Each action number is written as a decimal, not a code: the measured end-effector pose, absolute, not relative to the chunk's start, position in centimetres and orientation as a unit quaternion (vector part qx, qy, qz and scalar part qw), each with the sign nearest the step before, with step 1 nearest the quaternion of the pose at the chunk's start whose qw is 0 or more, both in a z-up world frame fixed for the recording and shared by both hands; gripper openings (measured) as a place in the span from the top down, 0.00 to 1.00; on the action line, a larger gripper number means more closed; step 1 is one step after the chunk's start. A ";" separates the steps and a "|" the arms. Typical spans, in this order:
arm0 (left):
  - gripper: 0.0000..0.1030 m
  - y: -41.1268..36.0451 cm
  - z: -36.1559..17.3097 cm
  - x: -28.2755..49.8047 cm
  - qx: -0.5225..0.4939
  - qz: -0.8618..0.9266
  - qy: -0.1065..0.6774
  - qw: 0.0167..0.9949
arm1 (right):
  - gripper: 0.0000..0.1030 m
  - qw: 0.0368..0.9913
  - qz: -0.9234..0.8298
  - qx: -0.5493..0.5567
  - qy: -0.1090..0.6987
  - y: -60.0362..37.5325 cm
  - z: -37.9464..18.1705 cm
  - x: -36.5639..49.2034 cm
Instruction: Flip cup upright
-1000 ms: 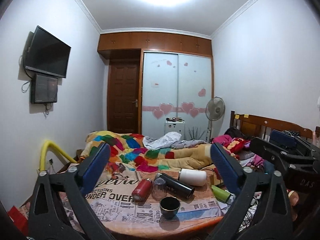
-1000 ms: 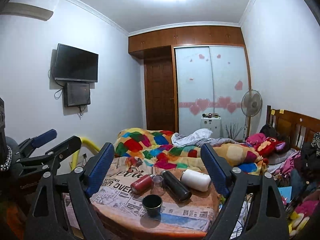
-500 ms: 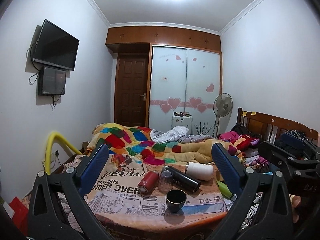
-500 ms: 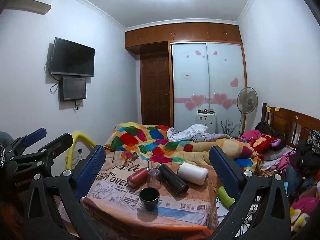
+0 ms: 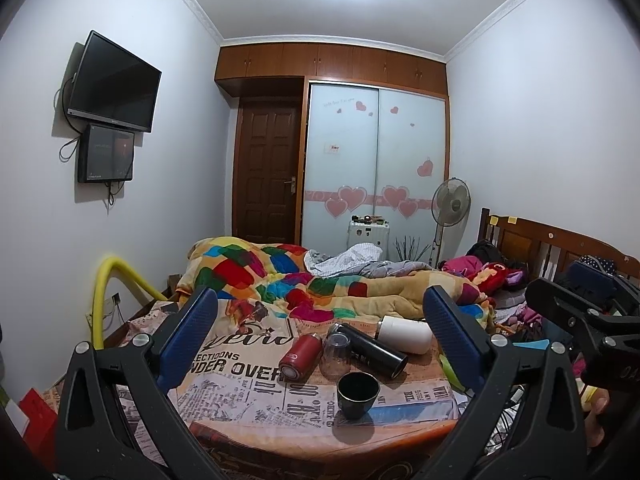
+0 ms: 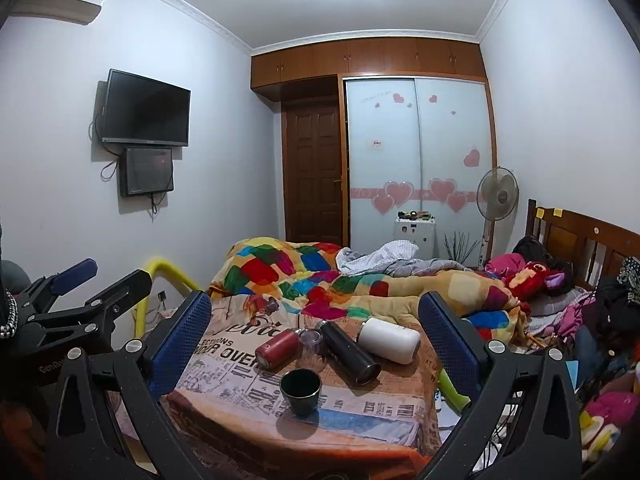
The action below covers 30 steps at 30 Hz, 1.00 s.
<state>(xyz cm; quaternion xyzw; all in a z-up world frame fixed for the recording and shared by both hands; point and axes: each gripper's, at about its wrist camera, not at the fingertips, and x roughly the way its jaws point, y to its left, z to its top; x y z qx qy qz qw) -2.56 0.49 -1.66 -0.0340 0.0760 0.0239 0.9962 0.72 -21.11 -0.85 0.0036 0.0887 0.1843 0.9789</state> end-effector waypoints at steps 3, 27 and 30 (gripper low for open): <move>0.00 0.5 -1.7 -2.4 -0.034 0.026 0.078 0.996 | 0.00 0.978 0.186 0.004 0.091 -21.1 -0.9 0.8; 0.00 0.6 -2.0 -1.9 -0.036 0.027 0.084 0.996 | 0.00 0.978 0.188 0.004 0.096 -21.0 -0.8 1.1; 0.00 0.6 -2.1 -1.8 -0.038 0.025 0.086 0.995 | 0.00 0.977 0.188 0.004 0.096 -21.1 -0.8 1.1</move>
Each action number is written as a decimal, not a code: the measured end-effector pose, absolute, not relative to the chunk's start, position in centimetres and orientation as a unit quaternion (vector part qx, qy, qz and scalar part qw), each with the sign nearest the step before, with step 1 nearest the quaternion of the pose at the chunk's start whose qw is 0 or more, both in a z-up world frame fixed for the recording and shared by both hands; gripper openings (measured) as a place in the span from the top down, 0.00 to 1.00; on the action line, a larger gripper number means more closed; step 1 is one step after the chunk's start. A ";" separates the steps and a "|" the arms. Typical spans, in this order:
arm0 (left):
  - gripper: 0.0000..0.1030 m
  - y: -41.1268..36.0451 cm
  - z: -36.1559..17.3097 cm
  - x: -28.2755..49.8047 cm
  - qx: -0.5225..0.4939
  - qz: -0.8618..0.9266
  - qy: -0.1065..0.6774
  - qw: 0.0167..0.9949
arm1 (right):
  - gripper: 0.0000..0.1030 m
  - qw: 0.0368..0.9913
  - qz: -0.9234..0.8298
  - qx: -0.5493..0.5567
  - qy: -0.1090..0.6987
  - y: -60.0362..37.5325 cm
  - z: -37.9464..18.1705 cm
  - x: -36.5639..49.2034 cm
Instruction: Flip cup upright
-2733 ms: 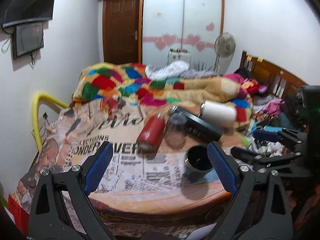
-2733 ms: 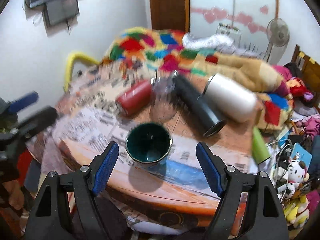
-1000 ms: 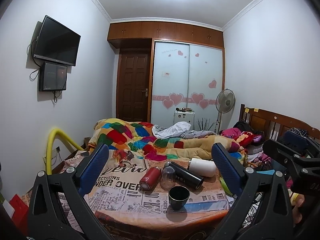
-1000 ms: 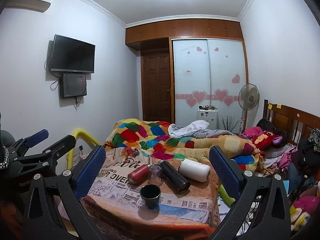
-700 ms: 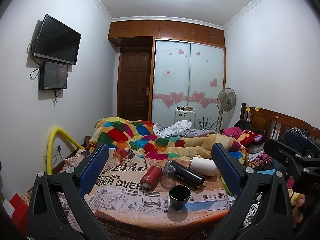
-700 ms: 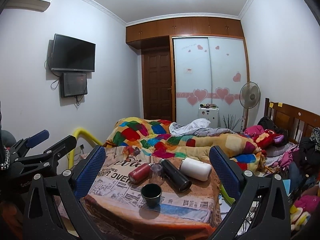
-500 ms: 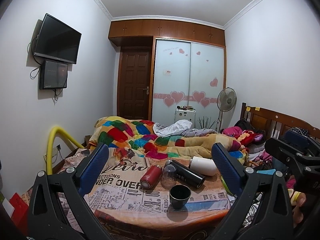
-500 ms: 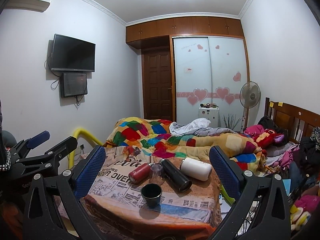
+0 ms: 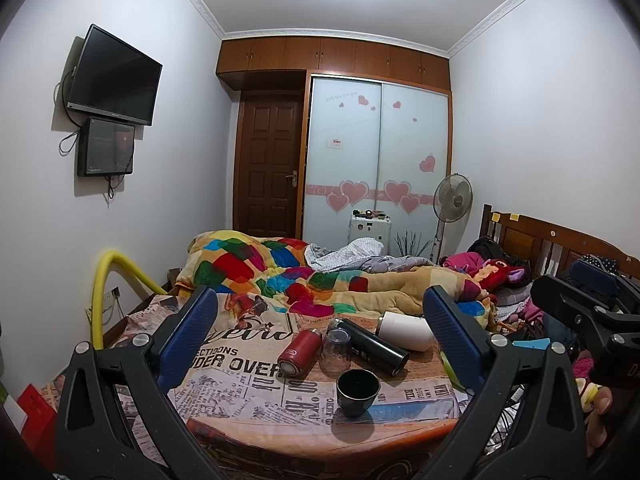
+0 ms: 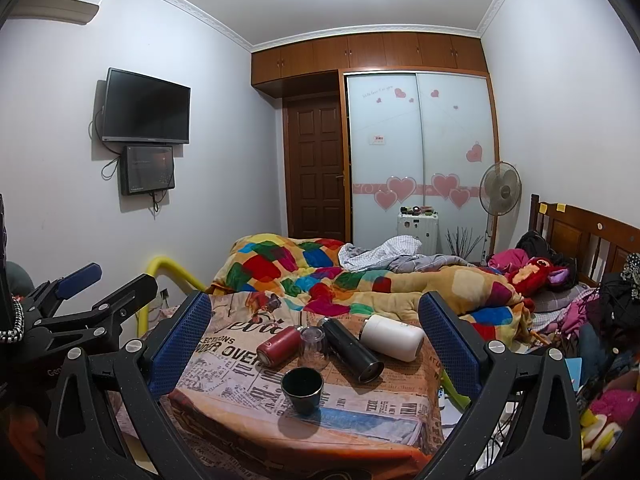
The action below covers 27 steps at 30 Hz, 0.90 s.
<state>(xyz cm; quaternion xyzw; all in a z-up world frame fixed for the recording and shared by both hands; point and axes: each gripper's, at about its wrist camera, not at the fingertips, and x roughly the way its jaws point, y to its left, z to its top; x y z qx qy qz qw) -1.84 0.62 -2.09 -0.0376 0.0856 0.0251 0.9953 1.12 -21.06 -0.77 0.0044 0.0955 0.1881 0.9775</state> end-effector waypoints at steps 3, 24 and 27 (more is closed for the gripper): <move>0.00 0.5 -2.2 -1.7 -0.039 0.024 0.087 0.995 | 0.00 0.977 0.188 0.005 0.096 -21.1 -0.7 1.1; 0.00 0.3 -1.9 -1.5 -0.044 0.012 0.089 0.995 | 0.00 0.978 0.187 0.005 0.095 -21.0 -0.8 1.1; 0.00 0.3 -1.9 -1.5 -0.043 0.012 0.087 0.995 | 0.00 0.978 0.187 0.005 0.095 -21.0 -0.8 1.2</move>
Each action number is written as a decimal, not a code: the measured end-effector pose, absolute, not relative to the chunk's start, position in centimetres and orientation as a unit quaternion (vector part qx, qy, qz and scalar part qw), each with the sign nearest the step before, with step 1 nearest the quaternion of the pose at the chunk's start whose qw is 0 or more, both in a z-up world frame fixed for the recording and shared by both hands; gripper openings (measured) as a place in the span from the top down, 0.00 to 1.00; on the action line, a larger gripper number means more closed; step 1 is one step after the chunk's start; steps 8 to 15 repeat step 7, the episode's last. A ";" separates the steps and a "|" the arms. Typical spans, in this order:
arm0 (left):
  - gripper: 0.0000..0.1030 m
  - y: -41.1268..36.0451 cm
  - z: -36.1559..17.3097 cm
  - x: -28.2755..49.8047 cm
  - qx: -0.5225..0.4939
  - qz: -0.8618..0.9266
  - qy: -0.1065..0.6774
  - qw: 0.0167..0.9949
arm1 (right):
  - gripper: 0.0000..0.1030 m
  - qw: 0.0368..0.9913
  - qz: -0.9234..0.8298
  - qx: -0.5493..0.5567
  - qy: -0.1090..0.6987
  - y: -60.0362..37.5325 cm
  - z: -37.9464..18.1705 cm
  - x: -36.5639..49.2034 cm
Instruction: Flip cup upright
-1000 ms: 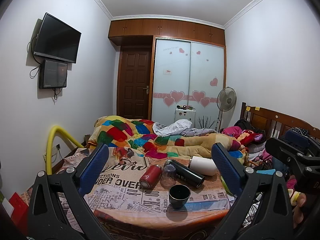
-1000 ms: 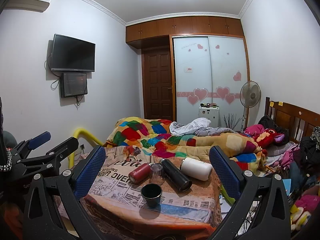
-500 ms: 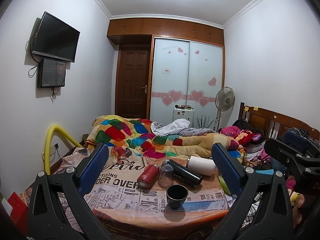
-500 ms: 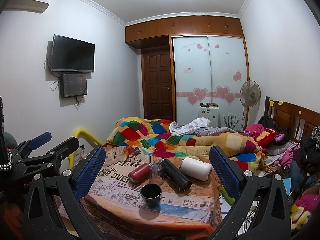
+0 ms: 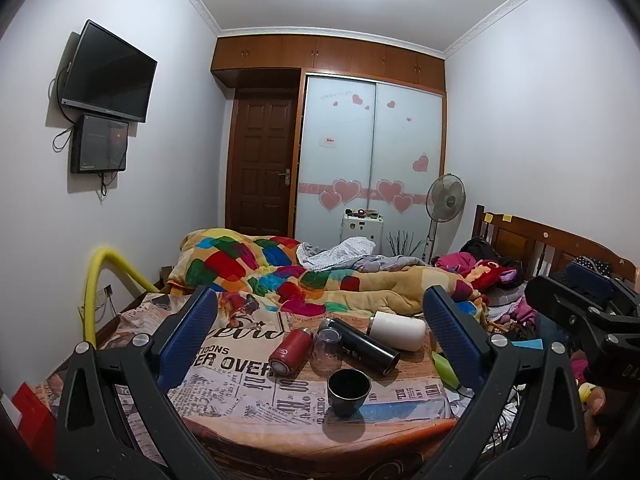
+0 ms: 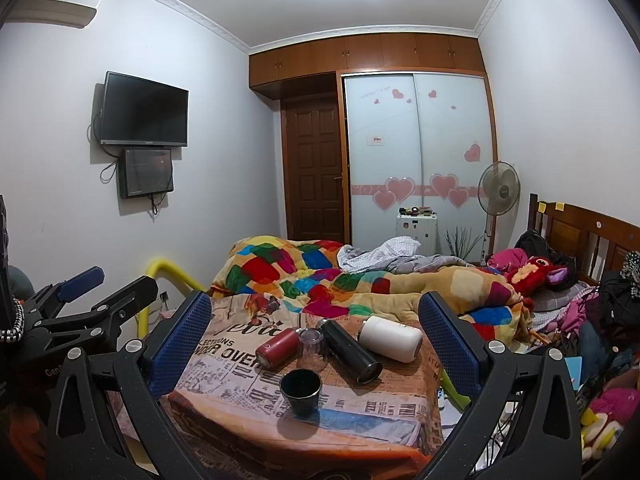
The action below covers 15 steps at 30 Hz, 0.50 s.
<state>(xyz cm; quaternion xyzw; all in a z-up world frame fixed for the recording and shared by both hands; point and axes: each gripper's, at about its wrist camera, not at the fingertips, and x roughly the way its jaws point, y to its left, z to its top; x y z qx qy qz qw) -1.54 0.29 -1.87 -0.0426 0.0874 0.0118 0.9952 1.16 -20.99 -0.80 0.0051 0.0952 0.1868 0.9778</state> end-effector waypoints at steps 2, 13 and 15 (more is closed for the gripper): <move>0.00 0.3 -1.9 -1.6 -0.041 0.011 0.086 0.995 | 0.00 0.978 0.187 0.005 0.096 -21.0 -0.8 1.2; 0.00 0.5 -2.0 -1.7 -0.042 0.017 0.086 0.995 | 0.00 0.977 0.189 0.002 0.102 -20.6 -1.0 1.3; 0.00 0.5 -2.0 -1.7 -0.042 0.017 0.086 0.995 | 0.00 0.977 0.189 0.002 0.102 -20.6 -1.0 1.3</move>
